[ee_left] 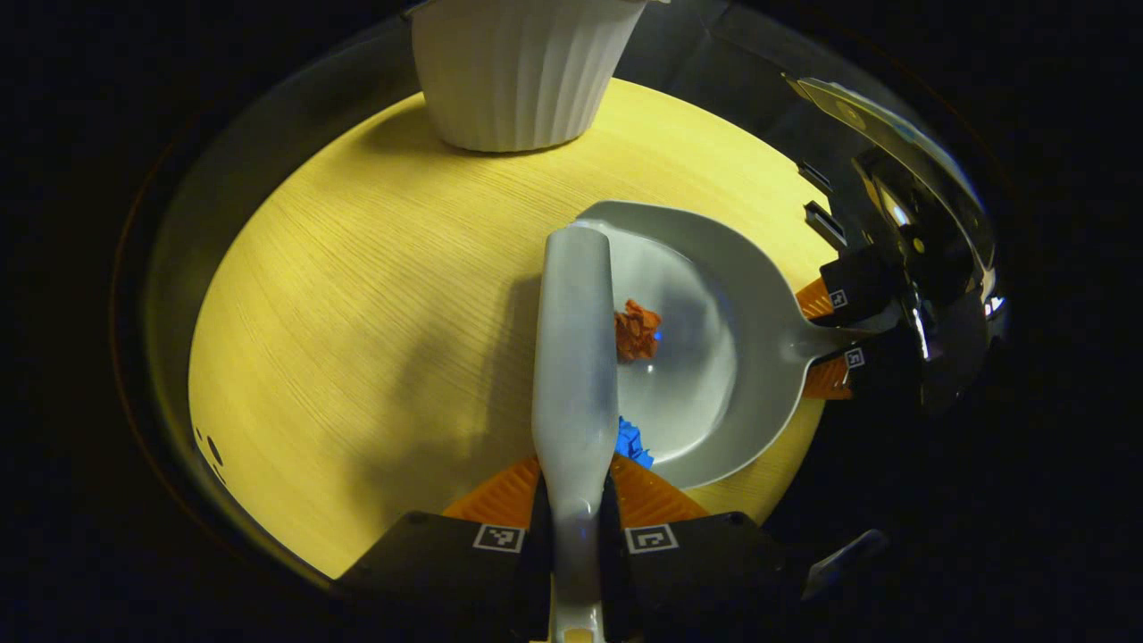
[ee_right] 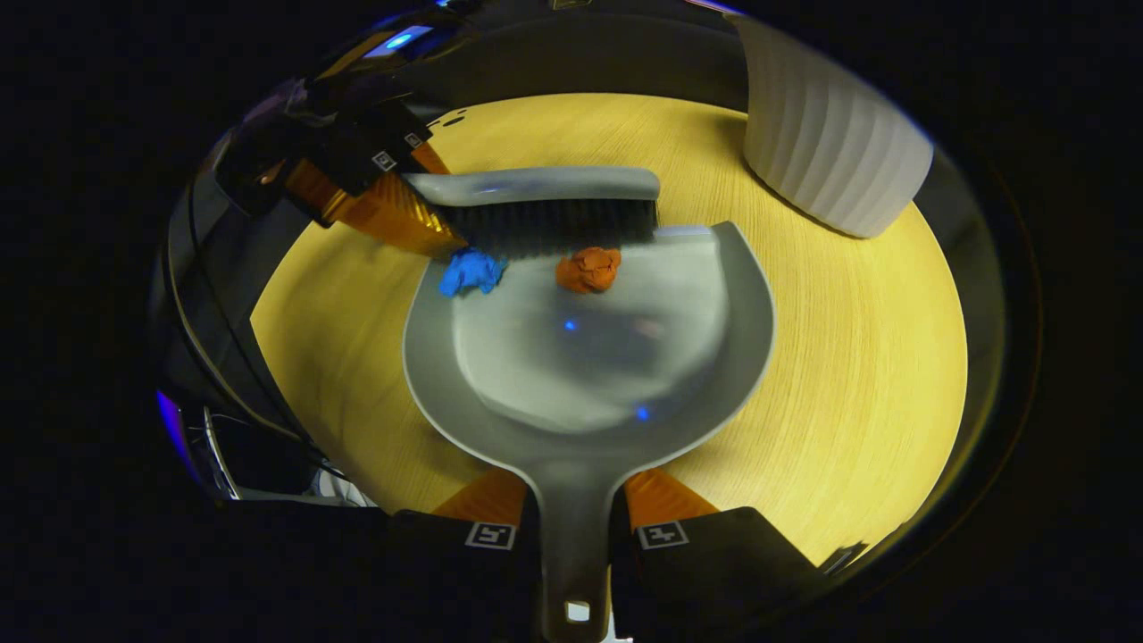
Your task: Pick up the small broom and dustpan from the desktop, sweep the trash into the dustpan with the broom, and then empty the trash into the garbage bin.
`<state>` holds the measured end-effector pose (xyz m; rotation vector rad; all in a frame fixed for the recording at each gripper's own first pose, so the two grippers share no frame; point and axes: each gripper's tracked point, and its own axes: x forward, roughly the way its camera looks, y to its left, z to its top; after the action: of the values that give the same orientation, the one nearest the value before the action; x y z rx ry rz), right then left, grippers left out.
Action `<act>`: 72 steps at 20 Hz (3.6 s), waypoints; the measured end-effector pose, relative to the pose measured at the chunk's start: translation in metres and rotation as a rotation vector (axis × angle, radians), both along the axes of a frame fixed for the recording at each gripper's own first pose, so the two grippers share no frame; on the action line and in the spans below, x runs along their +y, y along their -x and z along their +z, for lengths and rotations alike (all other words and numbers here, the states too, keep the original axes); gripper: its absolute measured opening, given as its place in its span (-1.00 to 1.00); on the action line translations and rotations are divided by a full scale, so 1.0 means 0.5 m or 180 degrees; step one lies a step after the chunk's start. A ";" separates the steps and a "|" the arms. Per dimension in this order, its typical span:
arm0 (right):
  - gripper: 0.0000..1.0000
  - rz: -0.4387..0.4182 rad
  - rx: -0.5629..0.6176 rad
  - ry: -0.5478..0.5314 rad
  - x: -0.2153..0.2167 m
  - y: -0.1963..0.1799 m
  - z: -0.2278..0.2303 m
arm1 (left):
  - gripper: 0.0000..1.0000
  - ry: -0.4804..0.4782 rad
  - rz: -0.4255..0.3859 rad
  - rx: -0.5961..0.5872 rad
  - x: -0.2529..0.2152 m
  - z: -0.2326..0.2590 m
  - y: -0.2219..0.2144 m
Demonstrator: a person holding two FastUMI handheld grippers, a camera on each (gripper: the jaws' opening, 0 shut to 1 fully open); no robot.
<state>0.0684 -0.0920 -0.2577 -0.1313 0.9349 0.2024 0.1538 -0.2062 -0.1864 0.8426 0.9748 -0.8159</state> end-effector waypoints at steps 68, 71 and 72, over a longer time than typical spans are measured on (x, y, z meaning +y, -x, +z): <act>-0.23 -0.0144 -0.1635 0.3554 -0.302 -0.387 0.108 | -0.47 0.1898 0.2902 -0.0757 0.439 -0.135 0.196; -0.41 0.0140 -0.1586 0.3941 -0.302 -0.387 0.140 | -0.46 0.1911 0.2896 -0.0746 0.434 -0.128 0.193; -0.37 0.0226 -0.1602 0.4076 -0.303 -0.387 0.147 | -0.46 0.1923 0.2883 -0.0750 0.433 -0.125 0.192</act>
<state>0.2620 -0.2436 -0.1843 -1.3329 0.4304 -0.3852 0.0577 0.0102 -0.2487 -0.0651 0.7207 -0.1779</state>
